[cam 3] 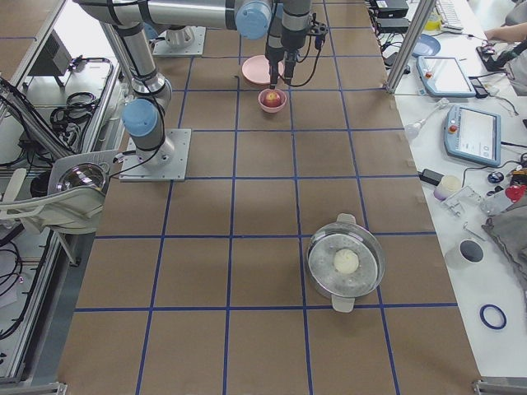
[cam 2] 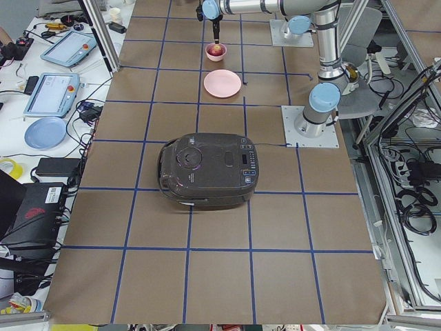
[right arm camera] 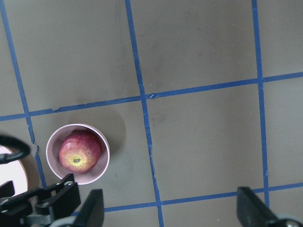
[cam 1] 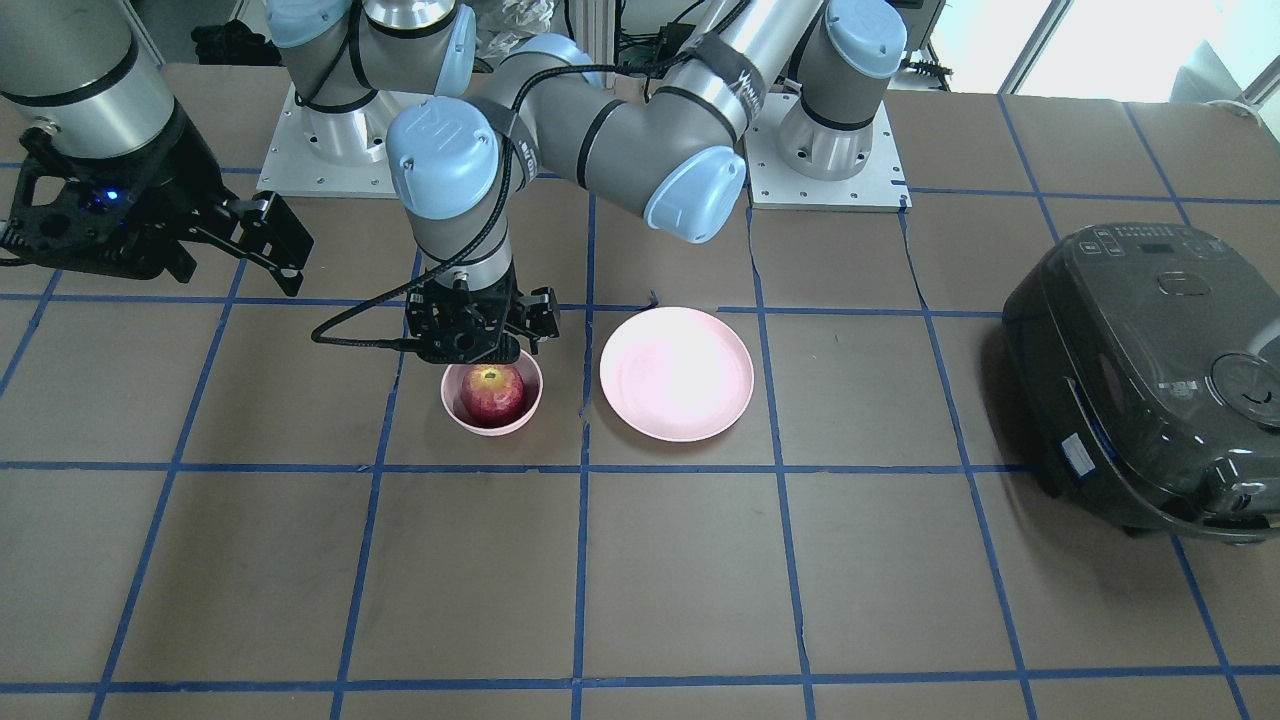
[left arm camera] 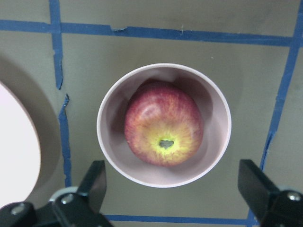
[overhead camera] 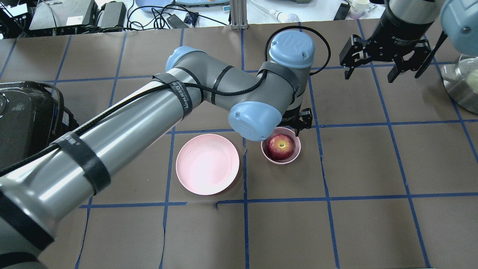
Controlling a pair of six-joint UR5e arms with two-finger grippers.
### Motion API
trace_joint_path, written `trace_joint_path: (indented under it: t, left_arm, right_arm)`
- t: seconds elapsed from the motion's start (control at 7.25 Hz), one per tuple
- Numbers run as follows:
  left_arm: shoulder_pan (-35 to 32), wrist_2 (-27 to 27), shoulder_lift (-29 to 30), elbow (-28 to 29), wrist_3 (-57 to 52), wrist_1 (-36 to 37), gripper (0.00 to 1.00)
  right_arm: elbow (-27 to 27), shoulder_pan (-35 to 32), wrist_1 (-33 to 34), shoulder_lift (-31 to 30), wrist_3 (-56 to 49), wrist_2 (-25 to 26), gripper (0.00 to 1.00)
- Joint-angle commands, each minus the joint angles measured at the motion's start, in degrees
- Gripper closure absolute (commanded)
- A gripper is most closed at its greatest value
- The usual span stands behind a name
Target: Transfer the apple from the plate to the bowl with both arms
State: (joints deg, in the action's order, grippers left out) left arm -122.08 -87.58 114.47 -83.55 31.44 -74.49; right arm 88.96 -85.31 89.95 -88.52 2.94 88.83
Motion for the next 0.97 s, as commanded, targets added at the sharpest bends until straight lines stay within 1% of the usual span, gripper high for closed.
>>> trace_joint_path:
  t: [0.0,0.28,0.55,0.69,0.83]
  left_arm:
    - [2.1,-0.23,-9.05,-0.03,-5.94,-6.18,0.0]
    - [2.11,-0.49,-15.92,-0.12,-5.96,-14.06,0.0]
    - [4.91,-0.4,-17.7,-0.3,-7.09,-15.07,0.0]
    - [8.4,-0.32,-18.92,-0.04,-12.14,-15.6,0.0]
    - [13.92,-0.49,-20.94,-0.12,-13.33,-17.95,0.0]
  right_arm:
    - [-0.02,-0.56,-0.13,-0.77,-0.04,-0.15,0.0]
    - [0.33,-2.22,-0.22,-1.39,-0.21,-0.06,0.0]
    - [0.6,-3.37,-0.3,-1.39,0.49,0.73,0.0]
    - [0.6,-3.55,-0.3,-1.39,0.49,0.73,0.0]
    - [0.51,-3.55,-0.3,-1.48,0.49,0.73,0.0]
